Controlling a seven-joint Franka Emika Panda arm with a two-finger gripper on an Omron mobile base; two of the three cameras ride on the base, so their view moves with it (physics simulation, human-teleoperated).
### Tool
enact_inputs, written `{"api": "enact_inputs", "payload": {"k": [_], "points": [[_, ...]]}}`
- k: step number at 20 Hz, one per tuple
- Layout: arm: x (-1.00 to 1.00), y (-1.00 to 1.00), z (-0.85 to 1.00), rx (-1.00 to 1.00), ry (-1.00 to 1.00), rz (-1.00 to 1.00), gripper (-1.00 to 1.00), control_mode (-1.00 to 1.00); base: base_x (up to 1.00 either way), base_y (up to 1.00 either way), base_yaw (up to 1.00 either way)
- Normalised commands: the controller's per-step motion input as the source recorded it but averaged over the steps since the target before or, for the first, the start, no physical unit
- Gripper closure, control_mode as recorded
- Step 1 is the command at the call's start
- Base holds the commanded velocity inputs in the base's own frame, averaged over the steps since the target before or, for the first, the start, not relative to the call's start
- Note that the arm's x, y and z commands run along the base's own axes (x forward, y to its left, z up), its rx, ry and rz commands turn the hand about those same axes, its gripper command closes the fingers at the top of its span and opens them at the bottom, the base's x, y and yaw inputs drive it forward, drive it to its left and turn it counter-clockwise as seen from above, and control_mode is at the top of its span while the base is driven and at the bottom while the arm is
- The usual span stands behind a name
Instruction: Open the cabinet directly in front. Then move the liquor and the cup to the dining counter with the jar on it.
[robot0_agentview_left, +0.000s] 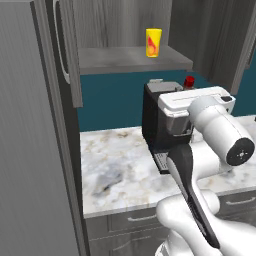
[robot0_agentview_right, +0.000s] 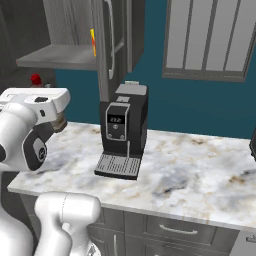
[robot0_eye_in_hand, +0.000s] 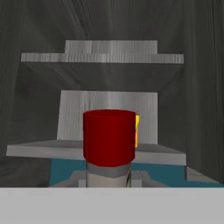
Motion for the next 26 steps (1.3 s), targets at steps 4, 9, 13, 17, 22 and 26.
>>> {"api": "enact_inputs", "payload": {"k": [4,9,13,17,22,26], "points": [[0.0,0.0,0.0,0.0,0.0,0.0,1.0,-1.0,0.0,0.0,0.0],[-0.08,0.0,-0.02,0.0,0.0,0.0,1.0,1.0,-0.28,0.0,0.0],[0.0,0.0,0.0,0.0,0.0,0.0,1.0,1.0,-0.8,0.0,-0.01],[0.0,0.0,0.0,0.0,0.0,0.0,1.0,1.0,-0.83,0.03,-0.34],[0.0,0.0,0.0,0.0,0.0,0.0,1.0,1.0,-0.3,0.05,-0.96],[0.0,0.0,0.0,0.0,0.0,0.0,1.0,1.0,0.0,0.0,-1.0]]}}
